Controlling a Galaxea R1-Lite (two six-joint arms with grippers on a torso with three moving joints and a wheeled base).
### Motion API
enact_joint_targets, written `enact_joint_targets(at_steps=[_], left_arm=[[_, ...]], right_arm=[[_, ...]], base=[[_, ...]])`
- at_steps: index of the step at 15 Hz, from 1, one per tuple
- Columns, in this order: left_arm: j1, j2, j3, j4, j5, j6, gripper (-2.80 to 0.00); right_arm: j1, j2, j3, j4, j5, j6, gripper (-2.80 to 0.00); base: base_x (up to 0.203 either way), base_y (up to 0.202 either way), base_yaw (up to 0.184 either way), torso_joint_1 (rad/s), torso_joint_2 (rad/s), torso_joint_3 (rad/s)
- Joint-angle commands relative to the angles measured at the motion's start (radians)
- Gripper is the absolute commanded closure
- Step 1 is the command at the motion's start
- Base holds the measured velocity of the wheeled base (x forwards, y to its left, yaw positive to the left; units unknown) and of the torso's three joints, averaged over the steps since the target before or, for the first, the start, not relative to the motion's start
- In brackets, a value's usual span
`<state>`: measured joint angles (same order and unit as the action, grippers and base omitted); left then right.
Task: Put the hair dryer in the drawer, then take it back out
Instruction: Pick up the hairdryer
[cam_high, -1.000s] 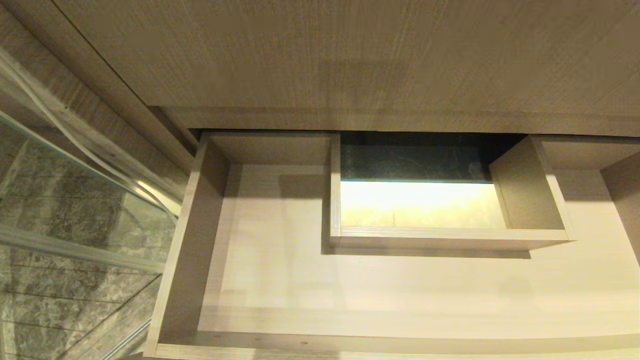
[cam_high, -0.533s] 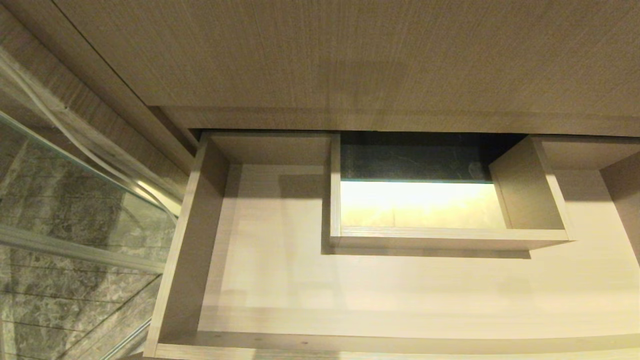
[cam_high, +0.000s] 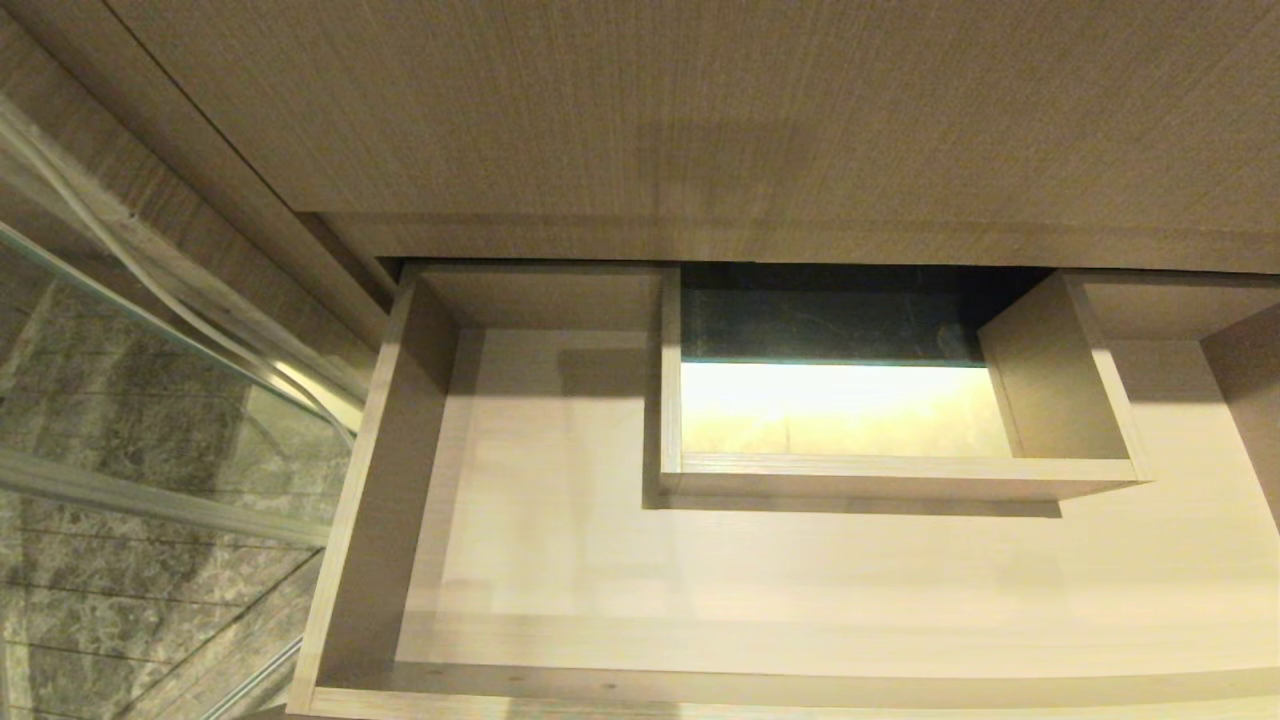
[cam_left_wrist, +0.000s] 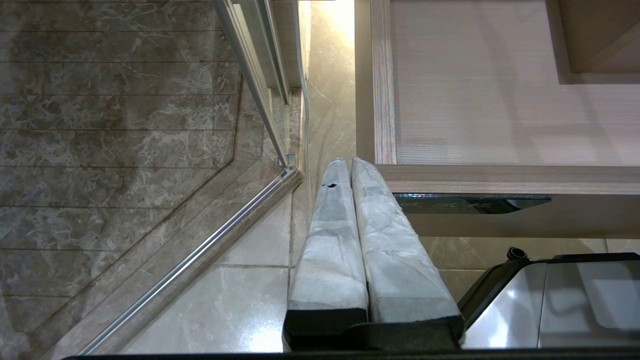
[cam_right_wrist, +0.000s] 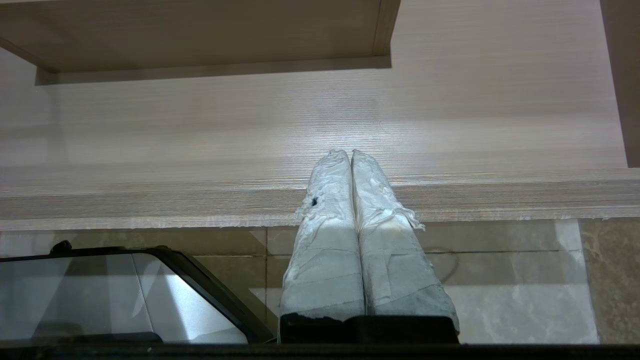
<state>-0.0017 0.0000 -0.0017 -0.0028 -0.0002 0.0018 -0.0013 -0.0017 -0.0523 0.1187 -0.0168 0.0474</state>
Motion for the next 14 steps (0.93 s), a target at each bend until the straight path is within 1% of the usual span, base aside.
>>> enact_joint_targets(at_steps=[1,14], left_arm=[[0.0,0.001,0.0,0.0,0.0,-0.001,0.0],[0.0,0.0,0.0,0.0,0.0,-0.003,0.0]], right_arm=[[0.0,0.002,0.0,0.001,0.0,0.0,0.0],[0.0,0.002,0.0,0.001,0.0,0.0,0.0]], base=[[0.0,0.0,0.0,0.0,0.0,0.0],[0.0,0.0,0.0,0.0,0.0,0.0]])
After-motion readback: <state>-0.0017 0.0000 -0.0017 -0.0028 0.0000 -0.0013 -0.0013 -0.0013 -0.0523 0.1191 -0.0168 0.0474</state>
